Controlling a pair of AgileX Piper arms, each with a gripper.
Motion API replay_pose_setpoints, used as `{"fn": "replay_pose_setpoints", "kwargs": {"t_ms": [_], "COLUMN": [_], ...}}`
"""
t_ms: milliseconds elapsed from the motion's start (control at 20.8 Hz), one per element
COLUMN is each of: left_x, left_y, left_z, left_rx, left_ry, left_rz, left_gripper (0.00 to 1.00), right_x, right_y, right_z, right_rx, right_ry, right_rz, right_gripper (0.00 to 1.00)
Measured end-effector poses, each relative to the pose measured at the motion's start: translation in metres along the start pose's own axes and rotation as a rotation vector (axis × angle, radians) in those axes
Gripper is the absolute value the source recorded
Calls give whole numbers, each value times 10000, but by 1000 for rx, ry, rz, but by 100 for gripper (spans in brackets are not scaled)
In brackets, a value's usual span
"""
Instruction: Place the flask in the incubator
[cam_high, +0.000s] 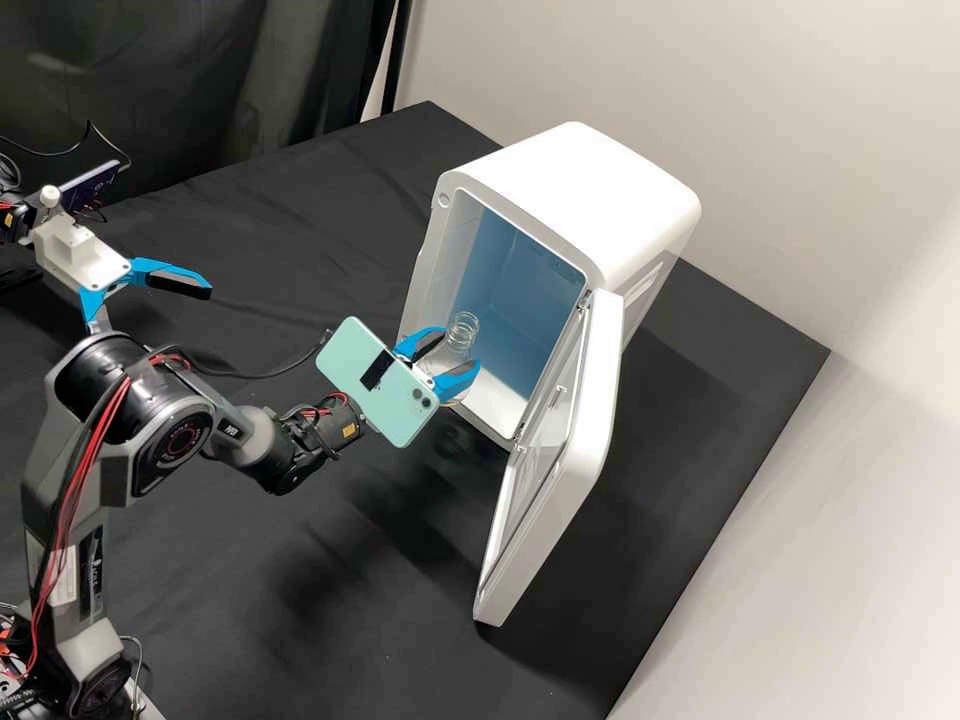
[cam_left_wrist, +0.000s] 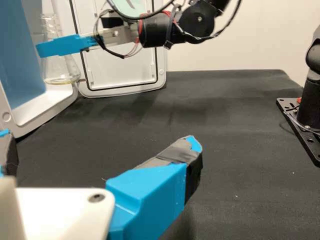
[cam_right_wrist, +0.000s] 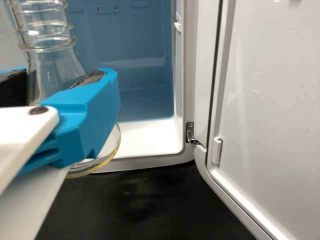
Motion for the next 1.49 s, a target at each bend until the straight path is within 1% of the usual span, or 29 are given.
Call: {"fn": "replay_pose_setpoints", "kwargs": {"t_ms": [144, 289, 337, 529, 673, 721, 818, 866, 1010, 1058, 1251, 1299, 1347, 1395, 1491], "left_x": [5, 5, 5, 5, 9, 12, 12, 15, 15, 15, 19, 20, 22, 22, 24], "left_y": [-12, -12, -12, -13, -13, -12, -12, -8, -7, -7, -19, -23, -26, -26, -33], "left_z": [-5, -5, -5, -3, 4, 8, 8, 5, 3, 3, -1, -3, -4, -4, -6], "left_rx": [-6, -6, -6, -6, -6, -7, -7, -5, -6, -6, -12, -14, -16, -16, -19], "left_ry": [0, 0, 0, -1, -5, -5, -5, -5, -3, -3, -3, -3, -3, -3, -3], "left_rz": [-6, -6, -6, -6, -7, -6, -6, -5, -4, -4, -10, -12, -13, -13, -17], "left_gripper": [100, 100, 100, 100, 100, 100, 100, 100, 100, 100, 100, 100, 100, 100, 100], "right_x": [152, 331, 376, 549, 638, 672, 739, 777, 879, 921, 1095, 1152, 1191, 1231, 1281], "right_y": [-16, -25, -31, -35, -14, -6, 18, 30, 36, 26, 63, 83, 97, 98, 108], "right_z": [-6, -17, -16, -28, -52, -39, -33, -26, -7, 6, 48, 52, 65, 76, 81], "right_rx": [-9, -29, -39, -30, -30, -29, -45, -45, -42, -49, -46, -52, -63, -67, -57], "right_ry": [-10, -22, -28, -41, -41, -46, -43, -42, -58, -64, -77, -75, -79, -84, -96], "right_rz": [-11, -20, -25, -29, -25, -23, -12, -4, -1, -6, -2, 4, 5, 3, 2], "right_gripper": [0, 0, 0, 0, 0, 0, 0, 0, 0, 0, 0, 0, 0, 0, 0]}}
